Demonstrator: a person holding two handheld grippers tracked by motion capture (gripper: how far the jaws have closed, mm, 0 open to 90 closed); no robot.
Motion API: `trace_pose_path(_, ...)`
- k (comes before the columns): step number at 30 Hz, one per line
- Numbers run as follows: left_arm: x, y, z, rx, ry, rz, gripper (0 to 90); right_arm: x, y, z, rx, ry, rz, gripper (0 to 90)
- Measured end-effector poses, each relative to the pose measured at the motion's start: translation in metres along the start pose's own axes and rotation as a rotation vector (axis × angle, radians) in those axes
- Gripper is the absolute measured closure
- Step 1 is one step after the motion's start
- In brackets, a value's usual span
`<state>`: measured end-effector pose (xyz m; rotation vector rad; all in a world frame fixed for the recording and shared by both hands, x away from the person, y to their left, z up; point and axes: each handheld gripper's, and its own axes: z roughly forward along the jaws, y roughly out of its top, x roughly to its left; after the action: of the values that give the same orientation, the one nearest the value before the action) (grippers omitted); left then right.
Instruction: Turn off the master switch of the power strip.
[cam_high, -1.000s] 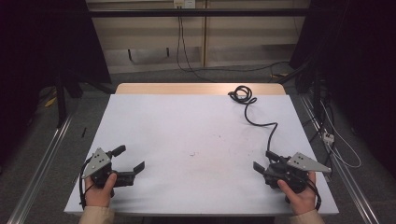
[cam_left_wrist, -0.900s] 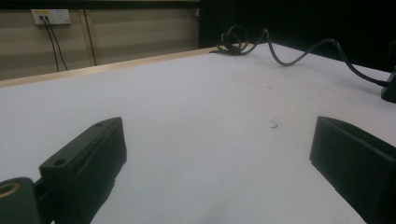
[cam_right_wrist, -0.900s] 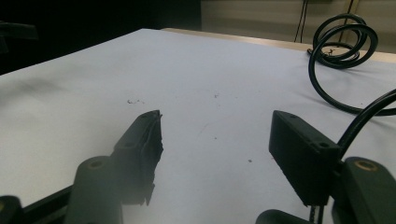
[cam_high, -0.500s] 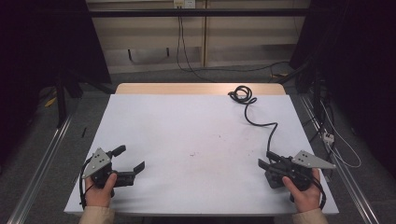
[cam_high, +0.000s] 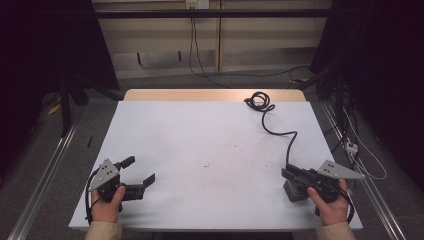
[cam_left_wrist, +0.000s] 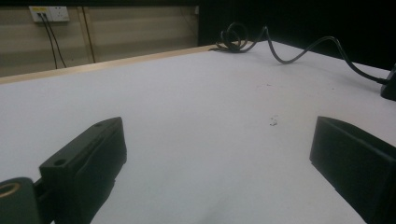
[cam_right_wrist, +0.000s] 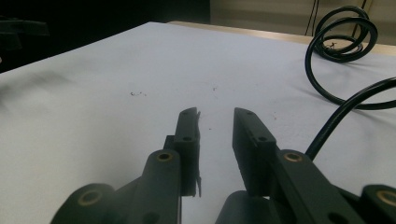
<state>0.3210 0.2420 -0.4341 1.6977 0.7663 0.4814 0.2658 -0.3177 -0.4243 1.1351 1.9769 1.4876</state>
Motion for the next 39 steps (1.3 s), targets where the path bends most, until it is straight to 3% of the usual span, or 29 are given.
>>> trace_pose_path(20, 0.001, -0.001, 0.003, 0.007, -0.031, 0.006, 3.5, -0.006, 0.002, -0.005, 0.017, 0.024, -0.005, 81.5)
trace_pose_path(39, -0.001, -0.001, 0.009, 0.020, -0.050, 0.016, 3.5, -0.015, 0.001, -0.012, 0.029, 0.014, 0.005, 86.8)
